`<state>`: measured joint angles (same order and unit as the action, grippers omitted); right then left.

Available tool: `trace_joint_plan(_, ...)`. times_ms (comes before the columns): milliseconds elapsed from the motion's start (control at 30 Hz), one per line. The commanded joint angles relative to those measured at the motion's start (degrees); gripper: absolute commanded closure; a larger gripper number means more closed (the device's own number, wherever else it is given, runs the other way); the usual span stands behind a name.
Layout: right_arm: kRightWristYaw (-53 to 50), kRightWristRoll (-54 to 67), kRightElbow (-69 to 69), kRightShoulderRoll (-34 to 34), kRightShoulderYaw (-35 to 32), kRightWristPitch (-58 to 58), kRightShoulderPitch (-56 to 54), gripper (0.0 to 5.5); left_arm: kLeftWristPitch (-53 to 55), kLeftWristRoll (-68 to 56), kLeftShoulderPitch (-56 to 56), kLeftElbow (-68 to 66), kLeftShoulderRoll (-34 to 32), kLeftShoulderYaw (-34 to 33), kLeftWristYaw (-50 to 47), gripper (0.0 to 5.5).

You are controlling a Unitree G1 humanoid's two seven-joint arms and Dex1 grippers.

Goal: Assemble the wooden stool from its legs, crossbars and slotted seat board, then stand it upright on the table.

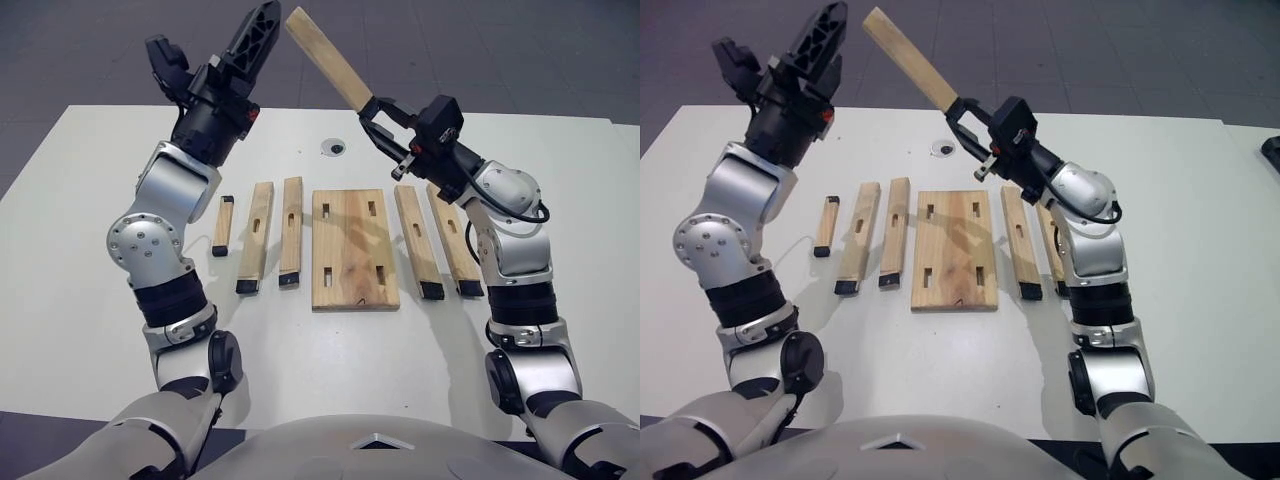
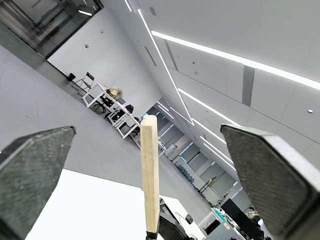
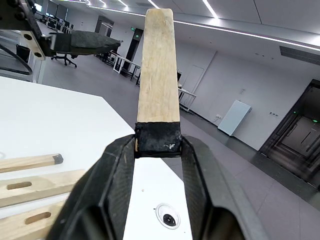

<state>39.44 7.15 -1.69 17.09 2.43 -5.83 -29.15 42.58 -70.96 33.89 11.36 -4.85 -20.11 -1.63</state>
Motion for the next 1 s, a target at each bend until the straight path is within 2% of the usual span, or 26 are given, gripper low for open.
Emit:
trace_joint_plan(33,-0.59,0.8,-1.75,-0.8,1.71,-0.84,0.9,4.18,-0.55,0.91,1.57,-0.14,0.76,2.66,0.11,0.1)
trace_joint_plan(267,-0.83,1.4,-3.16,-1.33,3.73,-1.79,1.68,4.18,-1.08,0.97,2.1,-1.05,0.78,3.6,-0.17,0.1)
trace_joint_plan(833,-1.11,1.64,-2.51,-0.53,4.4,-2.64,1.65,4.18,-1.44,-0.8,1.71,-2.17,1.08,3.08,-0.57,2.65)
trace_joint_plan(1000,-1.33,1.43,-2.07,-0.38,4.28,-2.64,1.82,4.18,-1.47,-1.08,1.67,-2.41,0.92,2.71,-0.19,3.56)
